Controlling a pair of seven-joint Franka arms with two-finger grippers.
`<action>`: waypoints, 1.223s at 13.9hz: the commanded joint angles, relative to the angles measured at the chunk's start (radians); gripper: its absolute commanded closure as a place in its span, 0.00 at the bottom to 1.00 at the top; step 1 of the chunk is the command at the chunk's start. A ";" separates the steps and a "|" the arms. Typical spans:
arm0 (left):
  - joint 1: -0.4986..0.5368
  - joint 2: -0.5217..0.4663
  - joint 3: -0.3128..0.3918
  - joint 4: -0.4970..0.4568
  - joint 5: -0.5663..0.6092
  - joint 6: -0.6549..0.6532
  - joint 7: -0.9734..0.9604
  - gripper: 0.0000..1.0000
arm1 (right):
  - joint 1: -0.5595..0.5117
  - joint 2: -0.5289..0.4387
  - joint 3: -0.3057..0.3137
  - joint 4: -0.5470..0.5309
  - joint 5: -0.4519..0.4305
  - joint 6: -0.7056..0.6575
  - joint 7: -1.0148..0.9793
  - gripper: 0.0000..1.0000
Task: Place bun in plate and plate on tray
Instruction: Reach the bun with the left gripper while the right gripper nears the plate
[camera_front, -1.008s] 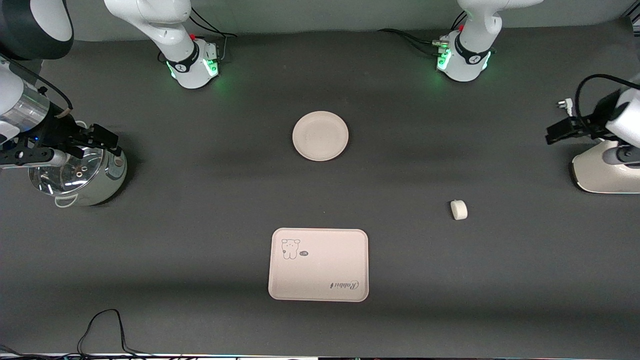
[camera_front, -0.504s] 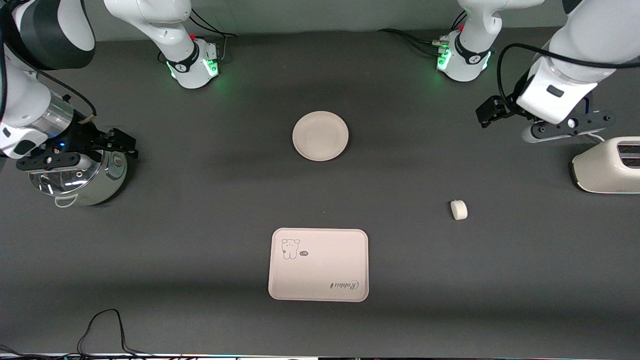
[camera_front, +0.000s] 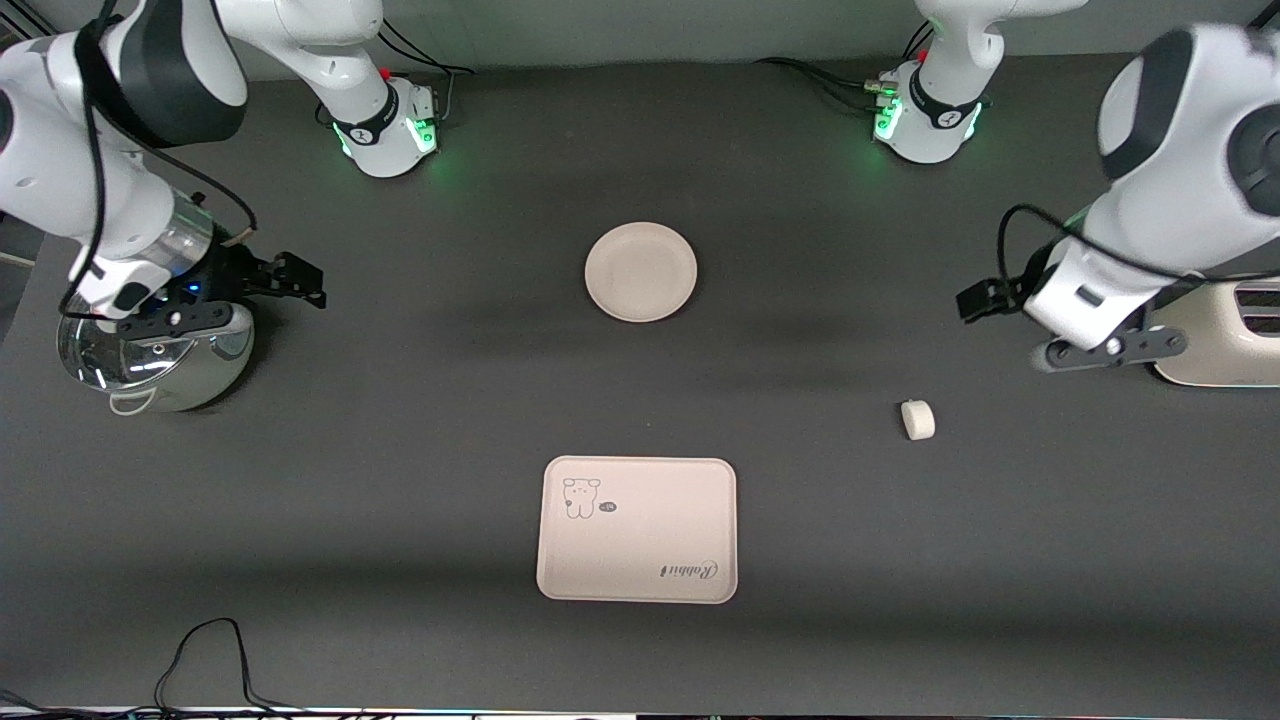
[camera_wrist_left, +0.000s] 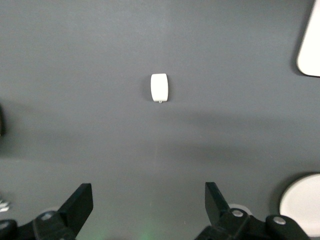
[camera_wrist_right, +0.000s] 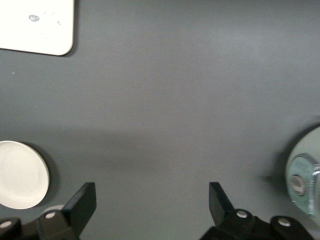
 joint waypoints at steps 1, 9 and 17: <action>-0.006 0.085 0.001 -0.092 -0.005 0.161 0.017 0.00 | 0.002 -0.075 0.015 -0.097 0.028 0.046 0.038 0.00; -0.002 0.341 0.004 -0.180 0.083 0.553 0.029 0.00 | 0.001 -0.071 0.122 -0.150 0.070 0.132 0.132 0.00; 0.012 0.443 0.020 -0.194 0.141 0.680 0.045 0.00 | -0.001 0.010 0.245 -0.169 0.073 0.227 0.227 0.00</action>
